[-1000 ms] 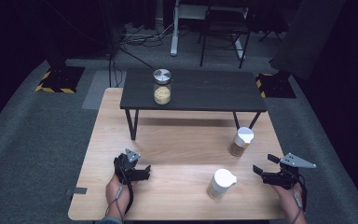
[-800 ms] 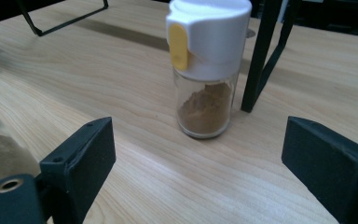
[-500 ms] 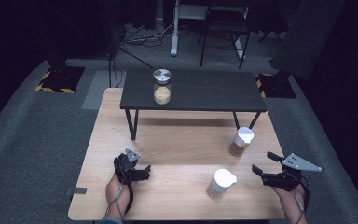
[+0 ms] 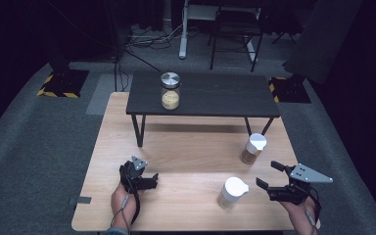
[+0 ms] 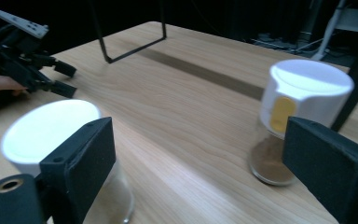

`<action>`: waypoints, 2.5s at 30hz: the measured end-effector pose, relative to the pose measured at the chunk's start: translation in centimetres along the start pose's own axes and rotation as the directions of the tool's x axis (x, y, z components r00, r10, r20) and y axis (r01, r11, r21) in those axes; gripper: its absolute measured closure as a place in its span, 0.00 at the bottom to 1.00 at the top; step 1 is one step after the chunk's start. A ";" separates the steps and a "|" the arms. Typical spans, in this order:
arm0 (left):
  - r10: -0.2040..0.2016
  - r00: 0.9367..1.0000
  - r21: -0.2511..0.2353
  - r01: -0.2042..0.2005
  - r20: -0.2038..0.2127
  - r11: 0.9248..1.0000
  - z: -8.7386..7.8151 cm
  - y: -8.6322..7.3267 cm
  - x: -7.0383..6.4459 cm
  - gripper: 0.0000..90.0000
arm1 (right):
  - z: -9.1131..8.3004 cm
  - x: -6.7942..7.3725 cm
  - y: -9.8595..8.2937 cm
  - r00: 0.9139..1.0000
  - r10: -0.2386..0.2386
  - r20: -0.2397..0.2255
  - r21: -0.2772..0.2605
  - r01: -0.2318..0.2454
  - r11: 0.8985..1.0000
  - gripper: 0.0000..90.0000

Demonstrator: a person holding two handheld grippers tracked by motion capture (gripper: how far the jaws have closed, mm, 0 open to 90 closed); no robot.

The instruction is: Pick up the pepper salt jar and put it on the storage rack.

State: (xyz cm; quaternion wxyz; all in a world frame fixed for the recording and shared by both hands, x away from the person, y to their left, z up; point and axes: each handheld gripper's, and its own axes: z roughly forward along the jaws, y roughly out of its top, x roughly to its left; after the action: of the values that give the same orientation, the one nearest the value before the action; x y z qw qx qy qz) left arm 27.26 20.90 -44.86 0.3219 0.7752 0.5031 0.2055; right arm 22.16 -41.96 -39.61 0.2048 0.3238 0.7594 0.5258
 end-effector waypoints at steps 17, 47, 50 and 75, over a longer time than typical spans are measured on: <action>0.001 1.000 0.000 -0.001 0.001 1.000 0.0 0.0 0.0 0.08 | 1.3 2.6 0.6 0.992 -0.015 -0.125 -0.035 0.011 0.999 0.11; 0.002 1.000 0.002 -0.002 0.001 1.000 0.0 0.0 0.1 0.08 | 4.2 5.8 -2.7 0.995 -0.008 -0.100 0.005 0.008 1.000 0.12; 0.000 1.000 0.001 0.000 0.001 1.000 0.0 0.0 0.0 0.08 | 4.5 5.9 -3.0 0.995 -0.009 -0.103 0.016 0.011 1.000 0.12; 0.001 1.000 0.001 -0.001 0.001 1.000 0.0 0.0 0.0 0.08 | 6.4 6.4 -5.0 0.995 -0.032 -0.092 0.066 0.038 0.997 0.21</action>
State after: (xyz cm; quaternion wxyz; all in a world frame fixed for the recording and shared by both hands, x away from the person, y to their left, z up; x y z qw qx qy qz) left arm 27.29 20.94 -44.86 0.3218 0.7756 0.5028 0.2052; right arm 20.43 -34.30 -46.39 0.1681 0.2930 0.7909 0.5102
